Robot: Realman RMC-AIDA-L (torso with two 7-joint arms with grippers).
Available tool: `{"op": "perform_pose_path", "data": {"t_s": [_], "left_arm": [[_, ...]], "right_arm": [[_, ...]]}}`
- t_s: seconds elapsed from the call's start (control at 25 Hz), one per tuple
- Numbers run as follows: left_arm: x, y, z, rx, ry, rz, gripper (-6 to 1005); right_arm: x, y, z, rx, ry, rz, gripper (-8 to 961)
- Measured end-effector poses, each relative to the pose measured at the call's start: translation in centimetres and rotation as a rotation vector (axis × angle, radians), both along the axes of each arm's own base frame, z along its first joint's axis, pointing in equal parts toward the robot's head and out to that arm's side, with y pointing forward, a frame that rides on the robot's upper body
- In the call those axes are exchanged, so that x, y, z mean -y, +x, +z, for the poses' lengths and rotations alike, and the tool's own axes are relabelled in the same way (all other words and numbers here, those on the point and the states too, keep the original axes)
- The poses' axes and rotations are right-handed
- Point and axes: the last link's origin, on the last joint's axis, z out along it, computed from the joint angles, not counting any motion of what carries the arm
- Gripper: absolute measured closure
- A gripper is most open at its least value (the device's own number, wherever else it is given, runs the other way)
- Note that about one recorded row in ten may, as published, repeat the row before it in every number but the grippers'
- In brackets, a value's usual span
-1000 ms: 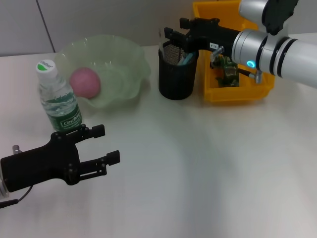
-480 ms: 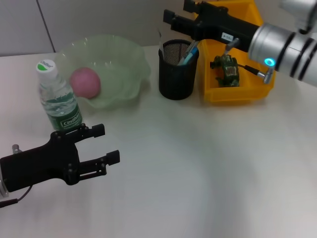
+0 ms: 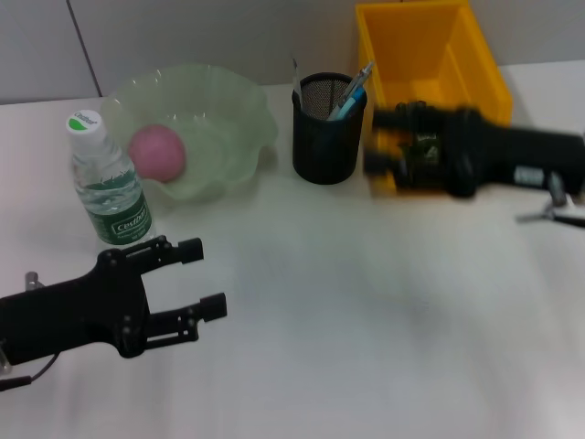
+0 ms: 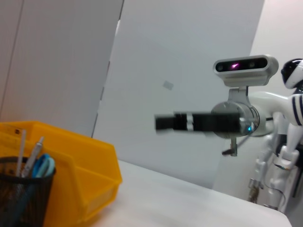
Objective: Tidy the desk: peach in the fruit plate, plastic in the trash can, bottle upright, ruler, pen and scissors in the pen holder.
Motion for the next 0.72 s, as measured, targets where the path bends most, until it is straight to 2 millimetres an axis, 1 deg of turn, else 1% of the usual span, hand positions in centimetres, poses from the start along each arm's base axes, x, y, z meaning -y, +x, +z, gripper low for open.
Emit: {"op": "perform_pose_path", "data": {"t_s": [0.16,0.32,0.36,0.56,0.72], "left_arm": [[0.5,-0.2,-0.4,-0.023,-0.038,-0.012,188],[0.8,-0.3,-0.8,-0.034,-0.057,-0.018,188],[1.2,-0.4,-1.2,-0.051,-0.082,-0.022,188],[1.3,-0.4,-1.6,-0.067,-0.119,-0.023,188],[1.4,-0.4,-1.7,-0.069,-0.128,-0.021,189]], "right_arm": [[1.6,1.4,-1.1,0.137,-0.141,0.030,213],[2.3,2.2,-1.9,0.193,-0.190,0.026,214],[2.7,2.6,-2.3,0.219,-0.213,0.027,214],[3.3,3.0,-3.1,0.256,-0.252,0.031,213],[3.4,3.0,-3.2,0.260,-0.250,0.034,213]]}}
